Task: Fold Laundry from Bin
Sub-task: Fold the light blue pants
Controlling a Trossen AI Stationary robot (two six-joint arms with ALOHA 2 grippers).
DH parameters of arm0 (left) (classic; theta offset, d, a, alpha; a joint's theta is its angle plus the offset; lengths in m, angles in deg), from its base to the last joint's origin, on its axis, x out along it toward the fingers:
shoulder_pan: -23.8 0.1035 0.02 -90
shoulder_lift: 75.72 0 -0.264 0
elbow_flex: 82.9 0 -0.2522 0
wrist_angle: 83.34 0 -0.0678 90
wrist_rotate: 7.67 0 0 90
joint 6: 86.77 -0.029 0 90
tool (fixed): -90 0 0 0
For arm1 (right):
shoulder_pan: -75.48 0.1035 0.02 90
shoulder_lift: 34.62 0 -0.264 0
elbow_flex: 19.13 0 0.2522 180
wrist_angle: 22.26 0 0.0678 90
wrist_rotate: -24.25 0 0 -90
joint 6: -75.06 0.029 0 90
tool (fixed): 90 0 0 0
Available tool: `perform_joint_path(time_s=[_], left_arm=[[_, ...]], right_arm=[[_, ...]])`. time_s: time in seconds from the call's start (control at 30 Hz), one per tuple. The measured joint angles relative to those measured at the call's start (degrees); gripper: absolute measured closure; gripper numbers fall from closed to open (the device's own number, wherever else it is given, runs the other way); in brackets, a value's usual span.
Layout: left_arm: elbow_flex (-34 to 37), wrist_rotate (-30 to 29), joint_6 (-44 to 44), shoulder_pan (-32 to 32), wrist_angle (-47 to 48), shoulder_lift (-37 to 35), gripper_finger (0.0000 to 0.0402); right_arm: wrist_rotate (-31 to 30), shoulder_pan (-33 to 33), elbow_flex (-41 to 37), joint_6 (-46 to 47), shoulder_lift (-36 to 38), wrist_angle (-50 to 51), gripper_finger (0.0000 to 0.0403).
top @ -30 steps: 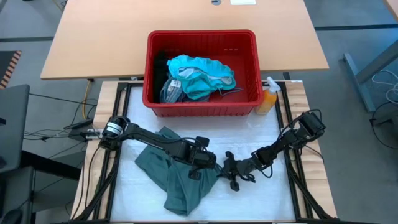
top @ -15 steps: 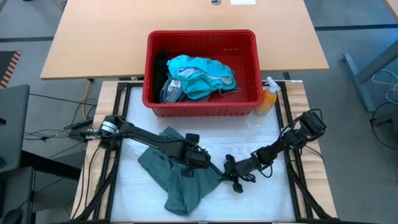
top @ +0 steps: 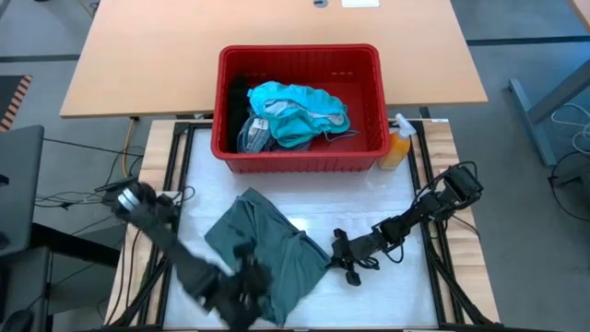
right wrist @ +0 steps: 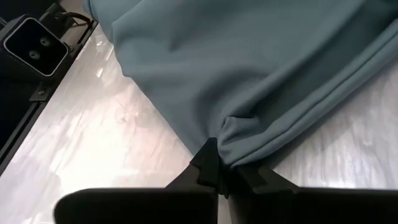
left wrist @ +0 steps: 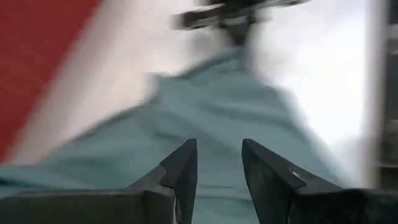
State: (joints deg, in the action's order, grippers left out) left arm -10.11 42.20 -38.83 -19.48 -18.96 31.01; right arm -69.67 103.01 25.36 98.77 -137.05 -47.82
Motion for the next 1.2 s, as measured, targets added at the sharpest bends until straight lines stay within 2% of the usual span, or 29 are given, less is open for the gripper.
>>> perform_joint_path(time_s=[0.17, 0.37, 0.5, 0.63, 0.9, 1.1, 1.2], left_arm=[[0.02, 1.87, 1.07, -5.82, -11.3, 5.52, 0.0284], [0.02, 4.43, 3.76, -7.82, -19.22, 12.0, 0.0278], [0.02, 8.07, 4.02, -7.37, -19.48, 15.17, 0.0256], [0.07, 14.96, 4.14, -5.9, -19.52, 16.13, 0.0217], [0.07, 25.28, -2.08, -3.15, -18.58, 16.13, 0.0144], [0.07, 26.02, -2.03, -2.62, -16.42, 16.13, 0.0133], [0.07, 24.42, -3.61, -2.79, -14.2, 16.13, 0.0132]], right_arm=[[1.5, -0.02, -0.05, -0.27, -0.04, -0.56, 0.037], [2.62, 1.37, -0.05, -0.39, -0.04, -0.72, 0.0369], [2.6, 1.95, -0.04, -1.57, -0.04, -0.78, 0.0368], [3.4, 2.01, 0.0, -1.73, -0.04, -0.53, 0.0368], [3.65, 2.01, 0.04, -1.75, -0.02, -0.32, 0.0367], [3.67, 2.01, 0.04, -1.61, -0.02, -0.36, 0.0367], [3.67, 2.01, 0.04, -1.32, -0.02, -0.36, 0.0367]])
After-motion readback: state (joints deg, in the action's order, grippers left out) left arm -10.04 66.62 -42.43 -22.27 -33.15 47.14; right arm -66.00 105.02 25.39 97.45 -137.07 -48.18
